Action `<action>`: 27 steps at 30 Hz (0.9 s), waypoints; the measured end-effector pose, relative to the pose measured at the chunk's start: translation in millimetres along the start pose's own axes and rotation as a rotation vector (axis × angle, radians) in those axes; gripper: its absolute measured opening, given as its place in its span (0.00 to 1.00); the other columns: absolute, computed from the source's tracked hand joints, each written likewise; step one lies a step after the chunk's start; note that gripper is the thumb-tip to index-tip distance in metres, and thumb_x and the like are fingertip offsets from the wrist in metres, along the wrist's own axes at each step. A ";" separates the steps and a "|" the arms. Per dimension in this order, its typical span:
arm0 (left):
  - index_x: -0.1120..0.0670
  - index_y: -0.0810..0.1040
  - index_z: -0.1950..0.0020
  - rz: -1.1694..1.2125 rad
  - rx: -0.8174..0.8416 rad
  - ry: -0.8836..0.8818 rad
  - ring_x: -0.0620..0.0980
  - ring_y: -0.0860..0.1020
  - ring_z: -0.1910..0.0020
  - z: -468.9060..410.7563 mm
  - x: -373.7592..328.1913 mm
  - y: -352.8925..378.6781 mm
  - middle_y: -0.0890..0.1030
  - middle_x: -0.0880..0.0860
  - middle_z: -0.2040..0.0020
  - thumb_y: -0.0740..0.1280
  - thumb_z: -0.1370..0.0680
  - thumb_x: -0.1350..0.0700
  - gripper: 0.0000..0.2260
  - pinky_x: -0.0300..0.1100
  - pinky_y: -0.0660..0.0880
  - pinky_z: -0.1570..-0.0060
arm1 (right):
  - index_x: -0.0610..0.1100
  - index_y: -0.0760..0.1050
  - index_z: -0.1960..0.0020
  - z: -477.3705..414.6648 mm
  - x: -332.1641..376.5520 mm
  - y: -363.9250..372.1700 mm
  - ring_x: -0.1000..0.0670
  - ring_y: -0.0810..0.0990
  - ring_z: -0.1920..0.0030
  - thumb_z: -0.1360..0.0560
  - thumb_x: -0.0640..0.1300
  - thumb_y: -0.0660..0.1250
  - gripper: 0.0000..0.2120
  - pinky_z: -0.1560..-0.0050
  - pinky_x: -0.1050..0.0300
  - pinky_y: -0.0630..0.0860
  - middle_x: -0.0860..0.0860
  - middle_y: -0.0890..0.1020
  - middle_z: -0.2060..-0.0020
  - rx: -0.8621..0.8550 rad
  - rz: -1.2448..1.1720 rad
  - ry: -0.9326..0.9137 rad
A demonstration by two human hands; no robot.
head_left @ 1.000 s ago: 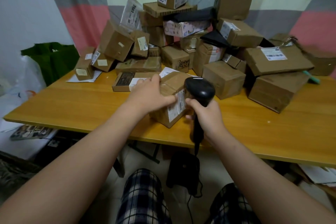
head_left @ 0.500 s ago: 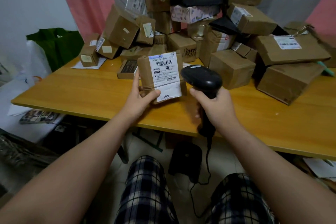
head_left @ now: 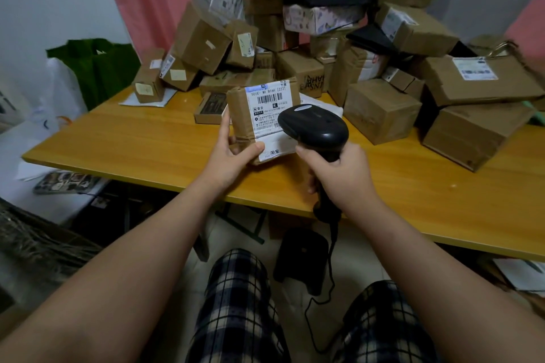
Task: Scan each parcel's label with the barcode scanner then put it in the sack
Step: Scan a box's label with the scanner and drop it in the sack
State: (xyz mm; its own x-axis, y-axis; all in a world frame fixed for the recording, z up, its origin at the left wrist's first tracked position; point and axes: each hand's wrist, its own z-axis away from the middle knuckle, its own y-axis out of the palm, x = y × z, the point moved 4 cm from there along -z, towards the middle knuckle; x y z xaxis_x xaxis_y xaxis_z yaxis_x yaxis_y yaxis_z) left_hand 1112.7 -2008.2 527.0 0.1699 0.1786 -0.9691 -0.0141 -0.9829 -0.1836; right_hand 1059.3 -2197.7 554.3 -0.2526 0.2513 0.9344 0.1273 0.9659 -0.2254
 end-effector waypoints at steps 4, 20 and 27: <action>0.46 0.44 0.21 -0.019 0.015 -0.002 0.21 0.74 0.60 -0.7 1.9 -1.1 0.71 0.41 0.45 0.68 0.23 0.62 0.41 0.21 0.71 0.62 | 0.46 0.77 0.62 2.6 2.7 1.6 0.48 0.78 0.77 0.27 0.47 0.71 0.08 0.71 0.54 0.77 0.48 0.77 0.78 -0.004 0.017 -0.010; 0.47 0.45 0.21 0.019 -0.077 0.061 0.24 0.76 0.55 5.1 1.1 -7.6 0.72 0.41 0.44 0.68 0.23 0.63 0.41 0.24 0.73 0.57 | 0.48 0.77 0.62 6.6 6.3 8.7 0.48 0.78 0.76 0.27 0.44 0.73 0.07 0.71 0.53 0.76 0.51 0.77 0.78 0.023 -0.054 -0.050; 0.35 0.47 0.25 -0.048 -0.343 0.147 0.32 0.75 0.42 72.9 -3.5 -79.4 0.71 0.41 0.35 0.73 0.26 0.55 0.42 0.32 0.74 0.45 | 0.54 0.78 0.54 2.9 29.7 75.7 0.58 0.80 0.67 0.29 0.42 0.75 0.09 0.63 0.54 0.79 0.58 0.81 0.70 0.308 -0.086 -0.178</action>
State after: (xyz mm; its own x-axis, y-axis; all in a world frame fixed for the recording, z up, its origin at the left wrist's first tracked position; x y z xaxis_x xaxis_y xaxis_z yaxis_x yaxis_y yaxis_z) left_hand 1041.4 -1927.5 532.9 0.3019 0.2409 -0.9224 0.3241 -0.9359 -0.1383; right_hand 1058.6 -2116.9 564.2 -0.4163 0.1490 0.8969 -0.1899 0.9505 -0.2461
